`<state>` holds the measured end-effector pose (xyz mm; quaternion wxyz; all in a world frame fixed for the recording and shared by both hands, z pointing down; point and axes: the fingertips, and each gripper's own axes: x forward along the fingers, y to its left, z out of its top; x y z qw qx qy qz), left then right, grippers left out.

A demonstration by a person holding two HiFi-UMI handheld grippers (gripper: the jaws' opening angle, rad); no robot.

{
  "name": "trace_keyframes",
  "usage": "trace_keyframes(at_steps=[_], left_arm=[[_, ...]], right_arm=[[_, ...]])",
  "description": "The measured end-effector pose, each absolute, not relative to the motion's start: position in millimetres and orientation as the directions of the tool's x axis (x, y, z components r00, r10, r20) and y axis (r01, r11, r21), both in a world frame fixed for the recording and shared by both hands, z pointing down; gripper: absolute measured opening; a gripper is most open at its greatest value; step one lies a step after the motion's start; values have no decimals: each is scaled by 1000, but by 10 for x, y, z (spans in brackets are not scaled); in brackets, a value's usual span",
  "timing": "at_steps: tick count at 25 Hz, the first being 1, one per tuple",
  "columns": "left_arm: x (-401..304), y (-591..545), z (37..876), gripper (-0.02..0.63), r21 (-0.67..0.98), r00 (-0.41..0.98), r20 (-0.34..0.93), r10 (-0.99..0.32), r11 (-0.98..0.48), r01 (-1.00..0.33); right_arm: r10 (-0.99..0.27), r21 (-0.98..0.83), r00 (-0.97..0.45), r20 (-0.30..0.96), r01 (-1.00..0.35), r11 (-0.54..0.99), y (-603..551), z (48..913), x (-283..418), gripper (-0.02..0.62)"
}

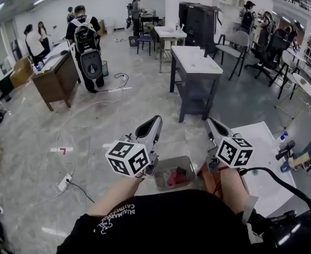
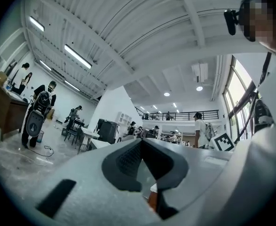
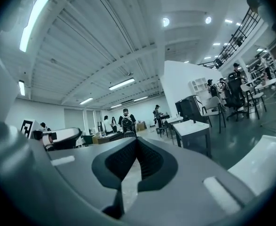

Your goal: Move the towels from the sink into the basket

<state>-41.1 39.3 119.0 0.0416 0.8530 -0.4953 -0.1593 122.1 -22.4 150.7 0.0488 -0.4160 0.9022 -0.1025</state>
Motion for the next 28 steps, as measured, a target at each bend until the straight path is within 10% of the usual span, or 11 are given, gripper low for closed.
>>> trace_keyframes(at_steps=[28], left_arm=[[-346, 473, 1354, 3, 275, 398, -224, -890, -450, -850]], right_arm=[[-768, -173, -637, 64, -765, 620, -218, 1741, 1404, 8]])
